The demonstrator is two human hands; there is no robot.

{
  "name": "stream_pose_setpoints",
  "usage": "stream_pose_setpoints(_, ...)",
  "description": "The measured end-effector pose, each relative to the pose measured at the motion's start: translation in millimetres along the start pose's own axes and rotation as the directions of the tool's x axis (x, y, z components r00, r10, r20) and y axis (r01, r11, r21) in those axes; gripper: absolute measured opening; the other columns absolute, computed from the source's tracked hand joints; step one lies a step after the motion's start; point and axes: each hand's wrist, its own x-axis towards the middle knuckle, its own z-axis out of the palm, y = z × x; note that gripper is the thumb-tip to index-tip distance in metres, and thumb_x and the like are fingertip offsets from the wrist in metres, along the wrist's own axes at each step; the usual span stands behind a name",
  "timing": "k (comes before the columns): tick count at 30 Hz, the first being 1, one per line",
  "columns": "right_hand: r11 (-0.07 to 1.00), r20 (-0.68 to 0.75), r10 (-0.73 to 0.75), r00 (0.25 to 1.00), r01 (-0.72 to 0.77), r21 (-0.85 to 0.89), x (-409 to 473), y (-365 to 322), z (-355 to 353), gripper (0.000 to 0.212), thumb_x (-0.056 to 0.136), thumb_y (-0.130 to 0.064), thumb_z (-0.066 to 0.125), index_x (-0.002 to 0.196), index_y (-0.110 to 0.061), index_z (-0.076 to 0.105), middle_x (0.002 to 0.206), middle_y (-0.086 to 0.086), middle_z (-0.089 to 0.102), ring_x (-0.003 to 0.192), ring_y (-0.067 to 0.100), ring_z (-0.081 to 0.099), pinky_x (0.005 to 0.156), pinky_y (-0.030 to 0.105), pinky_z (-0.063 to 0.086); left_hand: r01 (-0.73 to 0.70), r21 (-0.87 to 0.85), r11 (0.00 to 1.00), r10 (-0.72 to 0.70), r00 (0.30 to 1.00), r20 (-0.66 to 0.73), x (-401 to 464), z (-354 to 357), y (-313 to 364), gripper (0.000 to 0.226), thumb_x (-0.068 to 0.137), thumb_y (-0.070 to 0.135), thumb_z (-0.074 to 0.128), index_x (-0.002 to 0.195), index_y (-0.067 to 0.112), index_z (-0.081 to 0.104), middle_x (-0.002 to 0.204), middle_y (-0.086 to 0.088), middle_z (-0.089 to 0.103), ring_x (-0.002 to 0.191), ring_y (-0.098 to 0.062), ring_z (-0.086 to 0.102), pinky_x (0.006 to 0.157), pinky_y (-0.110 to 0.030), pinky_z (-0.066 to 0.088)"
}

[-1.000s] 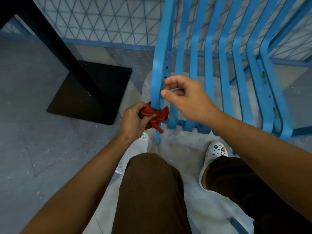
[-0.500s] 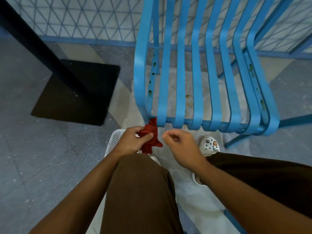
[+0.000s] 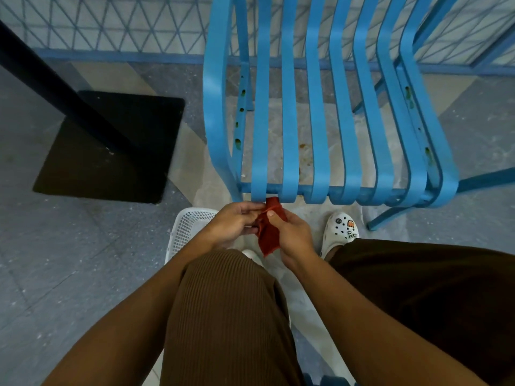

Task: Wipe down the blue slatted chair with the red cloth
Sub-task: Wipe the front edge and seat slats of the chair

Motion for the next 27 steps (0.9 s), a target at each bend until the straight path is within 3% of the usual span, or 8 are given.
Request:
stream_pose_setpoints(4,0.996,-0.016,0.031,0.999,-0.030,0.078,12.3,0.0,5.6,0.018,0.090,-0.018,0.077,0.107,-0.016,0.072,0.104,0.008,0.077,0.099,0.023,0.073,0.092,0.040,0.058,0.005,-0.087,0.996,-0.015,0.994,-0.109,5.4,-4.8,-1.8,0.017,0.102,0.016,0.056,0.112,0.013,0.069,0.109,-0.008,0.075,0.092,-0.015,0.073,0.083,-0.031,0.056)
stream_pose_setpoints(7,0.993,-0.036,0.024,0.999,-0.019,0.119,17.1,1.6,10.9,0.021,0.087,-0.023,0.080,0.105,-0.014,0.074,0.100,0.006,0.079,0.101,0.025,0.074,0.098,0.044,0.057,-0.009,-0.045,0.999,0.006,0.997,-0.081,9.8,-4.6,-2.6,0.019,0.101,0.021,0.057,0.114,0.013,0.069,0.111,-0.005,0.075,0.100,-0.015,0.072,0.092,-0.035,0.054)
stream_pose_setpoints(13,0.991,-0.108,0.016,0.994,-0.001,0.135,23.6,6.2,19.7,0.019,0.086,-0.029,0.081,0.097,-0.015,0.077,0.095,0.006,0.079,0.095,0.025,0.075,0.093,0.050,0.059,-0.029,-0.036,0.999,0.026,0.997,-0.076,19.3,2.9,-2.6,0.027,0.100,0.019,0.060,0.126,0.012,0.065,0.116,-0.002,0.074,0.104,-0.011,0.071,0.083,-0.025,0.056)
stream_pose_setpoints(17,0.990,-0.147,0.015,0.989,0.006,0.144,23.3,4.5,25.8,0.023,0.086,-0.031,0.080,0.097,-0.011,0.077,0.092,0.006,0.079,0.092,0.023,0.075,0.087,0.042,0.062,-0.023,-0.059,0.998,0.017,0.994,-0.106,21.7,4.3,-2.2,0.026,0.099,0.019,0.062,0.124,0.015,0.066,0.113,-0.002,0.075,0.102,-0.012,0.072,0.084,-0.028,0.057)
stream_pose_setpoints(21,0.996,-0.189,0.028,0.982,-0.012,0.085,25.3,6.7,29.0,0.026,0.089,-0.038,0.076,0.091,-0.012,0.076,0.086,0.004,0.077,0.084,0.018,0.073,0.068,0.026,0.058,0.001,-0.057,0.998,-0.008,0.991,-0.135,21.9,3.7,-2.4,0.022,0.098,0.019,0.063,0.118,0.013,0.069,0.110,-0.006,0.076,0.102,-0.018,0.072,0.087,-0.034,0.058)
stream_pose_setpoints(24,0.997,-0.231,0.076,0.970,-0.067,0.047,24.7,9.1,22.9,0.028,0.095,-0.041,0.068,0.087,-0.014,0.073,0.081,0.003,0.074,0.074,0.015,0.070,0.056,0.022,0.053,0.038,-0.023,0.999,-0.040,0.993,-0.109,18.6,8.0,-6.7,0.022,0.099,0.014,0.061,0.119,0.011,0.068,0.106,-0.007,0.076,0.095,-0.016,0.073,0.071,-0.025,0.060)
stream_pose_setpoints(27,0.999,-0.189,0.050,0.981,-0.047,0.022,23.6,15.1,15.4,0.026,0.097,-0.037,0.067,0.101,-0.013,0.074,0.094,0.007,0.076,0.084,0.018,0.072,0.071,0.029,0.060,0.051,-0.027,0.998,-0.053,0.995,-0.085,17.7,11.2,-13.1,0.024,0.099,0.011,0.061,0.122,0.010,0.067,0.108,-0.006,0.075,0.096,-0.015,0.073,0.072,-0.025,0.060)
